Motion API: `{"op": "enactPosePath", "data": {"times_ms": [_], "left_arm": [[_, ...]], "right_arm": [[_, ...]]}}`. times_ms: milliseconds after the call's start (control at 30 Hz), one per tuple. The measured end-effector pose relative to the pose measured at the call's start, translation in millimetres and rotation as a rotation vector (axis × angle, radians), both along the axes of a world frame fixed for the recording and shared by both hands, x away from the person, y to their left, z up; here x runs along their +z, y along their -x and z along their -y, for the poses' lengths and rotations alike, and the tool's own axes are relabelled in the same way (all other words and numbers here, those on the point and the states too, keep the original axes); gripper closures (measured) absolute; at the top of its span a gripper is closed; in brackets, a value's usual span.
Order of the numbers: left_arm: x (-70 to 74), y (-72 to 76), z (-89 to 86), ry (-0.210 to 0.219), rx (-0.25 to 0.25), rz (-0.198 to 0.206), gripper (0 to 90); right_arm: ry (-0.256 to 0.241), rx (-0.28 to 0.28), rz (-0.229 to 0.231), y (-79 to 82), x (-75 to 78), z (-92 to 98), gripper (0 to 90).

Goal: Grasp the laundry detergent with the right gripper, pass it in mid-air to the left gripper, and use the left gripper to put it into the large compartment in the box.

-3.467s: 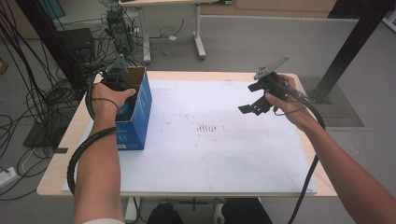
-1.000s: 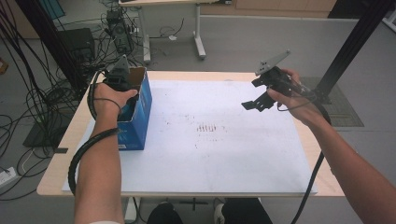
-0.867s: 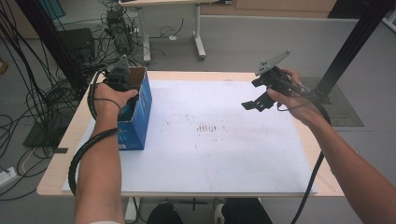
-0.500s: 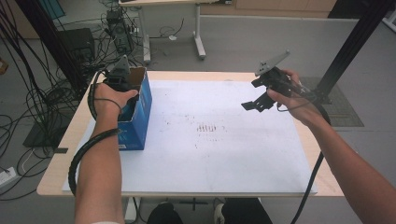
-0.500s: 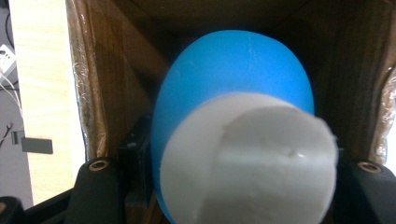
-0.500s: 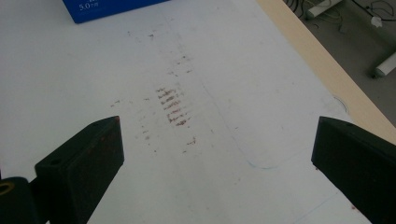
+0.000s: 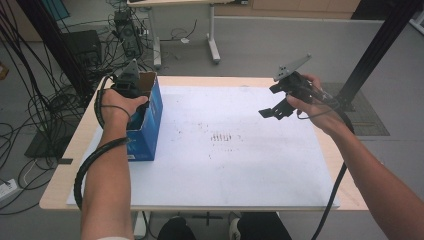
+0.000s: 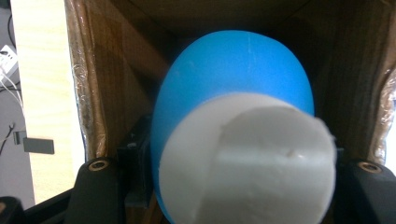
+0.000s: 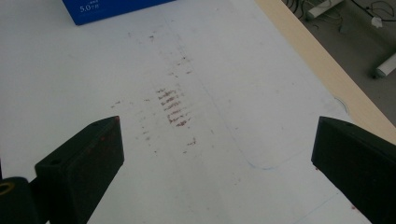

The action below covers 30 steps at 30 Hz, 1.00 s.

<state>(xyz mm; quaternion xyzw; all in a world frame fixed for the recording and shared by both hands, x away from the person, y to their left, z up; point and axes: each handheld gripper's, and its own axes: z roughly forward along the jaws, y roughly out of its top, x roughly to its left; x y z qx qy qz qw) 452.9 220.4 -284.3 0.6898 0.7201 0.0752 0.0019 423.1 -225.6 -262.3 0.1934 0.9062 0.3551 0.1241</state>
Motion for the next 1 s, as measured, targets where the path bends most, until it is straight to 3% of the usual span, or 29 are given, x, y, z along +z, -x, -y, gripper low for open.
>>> {"op": "enactPosePath", "data": {"times_ms": [733, 1000], "left_arm": [[0.4, 0.0, 0.2, -0.001, -0.004, 0.001, 34.8], [5.9, 2.8, 0.3, -0.013, -0.013, 0.008, 30.1]], "right_arm": [[0.002, 0.005, -0.006, -0.1, -0.8, -2.0, 2.3], [-0.002, 0.002, -0.004, 1.3, -0.4, -1.3, 2.3]]}}
